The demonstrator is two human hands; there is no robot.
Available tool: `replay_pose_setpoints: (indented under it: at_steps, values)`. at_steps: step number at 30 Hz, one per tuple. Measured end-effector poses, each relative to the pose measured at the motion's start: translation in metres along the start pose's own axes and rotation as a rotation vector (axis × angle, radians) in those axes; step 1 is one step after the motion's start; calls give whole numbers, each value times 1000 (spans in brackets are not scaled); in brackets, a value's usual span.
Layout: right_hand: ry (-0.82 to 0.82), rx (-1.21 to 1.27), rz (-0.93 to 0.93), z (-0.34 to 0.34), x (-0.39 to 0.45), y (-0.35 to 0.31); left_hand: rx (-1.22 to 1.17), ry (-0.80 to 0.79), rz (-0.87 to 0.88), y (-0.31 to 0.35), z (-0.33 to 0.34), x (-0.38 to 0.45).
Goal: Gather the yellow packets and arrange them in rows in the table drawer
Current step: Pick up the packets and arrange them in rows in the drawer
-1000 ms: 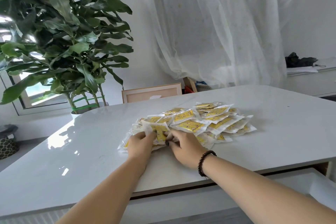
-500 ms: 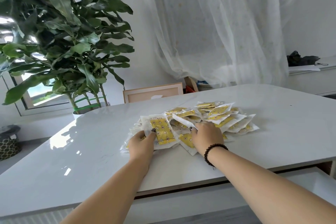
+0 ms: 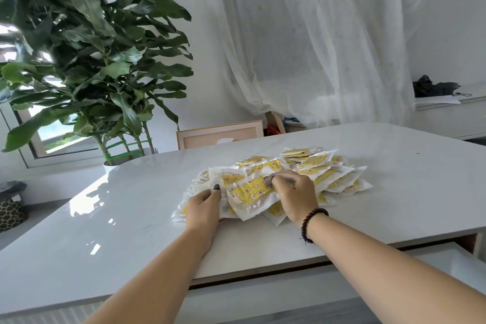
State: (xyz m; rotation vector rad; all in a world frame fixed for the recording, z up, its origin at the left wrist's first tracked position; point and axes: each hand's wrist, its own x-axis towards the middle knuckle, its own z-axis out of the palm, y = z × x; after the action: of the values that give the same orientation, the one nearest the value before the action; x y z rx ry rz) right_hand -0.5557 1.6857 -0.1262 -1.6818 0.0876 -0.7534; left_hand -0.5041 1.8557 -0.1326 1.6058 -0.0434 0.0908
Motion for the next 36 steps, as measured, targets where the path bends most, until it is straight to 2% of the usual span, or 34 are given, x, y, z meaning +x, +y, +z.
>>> replay_pose_setpoints:
  at_steps: [5, 11, 17, 19, 23, 27, 29, 32, 36]
  values:
    - [-105, -305, -39, 2, 2, 5, 80, -67, 36, 1, 2, -4]
    - [-150, -256, 28, -5, 0, 1, 149, -76, 91, 9, 4, -19]
    - [-163, -464, 84, -21, -13, -21, 147, -67, 70, 20, -2, -51]
    - [-107, -380, 142, -29, -16, -31, 93, -53, 33, 25, -5, -60]
    - [128, 156, 421, -40, -21, -70, 9, -60, 29, 44, -9, -86]
    - [131, 443, 465, -50, -37, -113, -24, -59, 13, 68, -14, -135]
    - [97, 404, 451, -53, -57, -128, -97, -56, -16, 80, -19, -159]
    - [100, 201, 371, -56, -98, -143, -171, -60, -23, 95, -27, -188]
    - [52, 58, 299, -65, -136, -153, -138, -88, 13, 100, -37, -216]
